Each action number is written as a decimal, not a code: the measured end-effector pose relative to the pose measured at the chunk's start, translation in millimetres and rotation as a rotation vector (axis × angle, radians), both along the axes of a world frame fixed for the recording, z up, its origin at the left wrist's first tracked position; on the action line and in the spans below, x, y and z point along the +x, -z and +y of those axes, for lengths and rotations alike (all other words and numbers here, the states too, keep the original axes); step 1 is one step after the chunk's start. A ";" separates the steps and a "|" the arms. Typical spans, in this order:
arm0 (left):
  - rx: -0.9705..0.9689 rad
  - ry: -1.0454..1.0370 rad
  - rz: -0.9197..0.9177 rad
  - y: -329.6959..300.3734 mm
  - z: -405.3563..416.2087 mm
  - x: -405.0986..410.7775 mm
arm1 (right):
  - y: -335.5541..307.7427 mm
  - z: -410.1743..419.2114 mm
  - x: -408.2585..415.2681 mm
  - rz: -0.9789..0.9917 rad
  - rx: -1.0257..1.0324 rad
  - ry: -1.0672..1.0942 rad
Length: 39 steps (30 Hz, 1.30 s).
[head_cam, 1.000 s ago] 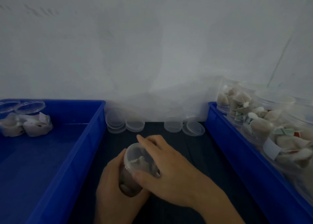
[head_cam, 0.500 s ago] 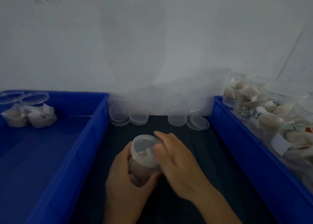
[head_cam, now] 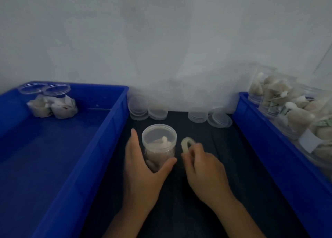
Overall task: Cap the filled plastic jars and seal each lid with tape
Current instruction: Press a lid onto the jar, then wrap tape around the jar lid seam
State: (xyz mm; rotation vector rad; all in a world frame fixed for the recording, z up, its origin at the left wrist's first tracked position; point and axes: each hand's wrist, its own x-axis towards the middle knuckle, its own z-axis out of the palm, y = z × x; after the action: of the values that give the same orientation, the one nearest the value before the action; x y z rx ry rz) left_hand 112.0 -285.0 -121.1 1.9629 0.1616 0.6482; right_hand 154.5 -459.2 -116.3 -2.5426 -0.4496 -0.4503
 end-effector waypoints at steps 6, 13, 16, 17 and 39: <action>0.479 -0.102 -0.596 -20.7 -12.3 -11.7 | -18.5 5.9 -21.2 -0.237 0.227 -0.175; 0.341 0.004 -0.445 -25.9 -13.1 -15.9 | -24.2 7.4 -29.5 -0.531 0.118 -0.346; 0.232 0.036 -0.357 -27.1 -9.3 -17.1 | -22.9 3.6 -28.3 -0.531 0.088 -0.352; 0.191 0.058 -0.335 -28.5 -8.1 -17.3 | -22.6 2.1 -27.7 -0.527 0.082 -0.354; 0.137 0.195 -0.429 -25.7 -8.4 -19.7 | -29.1 4.6 -28.9 -0.411 -0.007 -0.172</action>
State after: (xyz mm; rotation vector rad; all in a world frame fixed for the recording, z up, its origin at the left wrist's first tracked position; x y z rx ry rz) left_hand 92.3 -293.5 -95.4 1.8905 -0.3415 0.9504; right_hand 125.6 -454.6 -87.2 -2.3885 -0.8111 -0.9097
